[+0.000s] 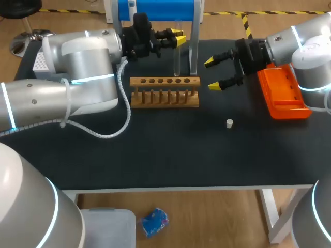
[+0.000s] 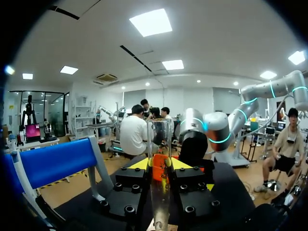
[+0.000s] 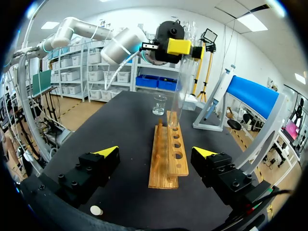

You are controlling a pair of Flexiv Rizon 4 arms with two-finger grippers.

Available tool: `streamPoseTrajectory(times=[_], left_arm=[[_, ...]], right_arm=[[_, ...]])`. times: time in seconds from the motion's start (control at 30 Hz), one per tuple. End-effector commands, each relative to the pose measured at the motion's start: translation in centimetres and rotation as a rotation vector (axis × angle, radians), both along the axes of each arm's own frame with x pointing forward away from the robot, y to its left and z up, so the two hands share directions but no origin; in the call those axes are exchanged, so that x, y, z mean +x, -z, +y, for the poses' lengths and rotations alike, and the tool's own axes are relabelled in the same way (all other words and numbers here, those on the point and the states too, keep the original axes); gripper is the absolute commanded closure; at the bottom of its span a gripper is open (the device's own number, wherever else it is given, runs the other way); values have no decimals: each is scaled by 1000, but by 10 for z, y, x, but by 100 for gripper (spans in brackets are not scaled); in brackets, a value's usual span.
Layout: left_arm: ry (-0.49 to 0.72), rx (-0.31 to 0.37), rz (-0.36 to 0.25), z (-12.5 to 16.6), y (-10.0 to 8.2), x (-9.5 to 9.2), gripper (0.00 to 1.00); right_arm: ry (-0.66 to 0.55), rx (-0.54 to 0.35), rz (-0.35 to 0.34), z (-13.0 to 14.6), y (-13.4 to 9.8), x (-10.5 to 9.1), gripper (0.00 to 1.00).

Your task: Invert the test tube, pick up the pipette, mount the tip to pipette, aspirate from beaker and dispense into the tube, eject the tip, return the pipette, and cap with the stopper.

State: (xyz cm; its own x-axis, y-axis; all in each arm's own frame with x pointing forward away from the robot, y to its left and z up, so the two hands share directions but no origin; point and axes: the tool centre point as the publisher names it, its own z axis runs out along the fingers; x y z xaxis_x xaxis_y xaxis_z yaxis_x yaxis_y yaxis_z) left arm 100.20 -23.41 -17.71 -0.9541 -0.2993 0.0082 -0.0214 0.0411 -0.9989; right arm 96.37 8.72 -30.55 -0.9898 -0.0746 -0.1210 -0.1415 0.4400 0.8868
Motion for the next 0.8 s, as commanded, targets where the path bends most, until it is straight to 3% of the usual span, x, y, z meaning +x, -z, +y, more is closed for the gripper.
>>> streamPoseTrajectory(times=[0.03,0.8], left_arm=[[12,-19,6,6,6,6,100],[6,-17,18,10,35,17,100]], right_arm=[[1,-3,-1,0,-1,-1,0],[1,-3,-1,0,-1,-1,0]])
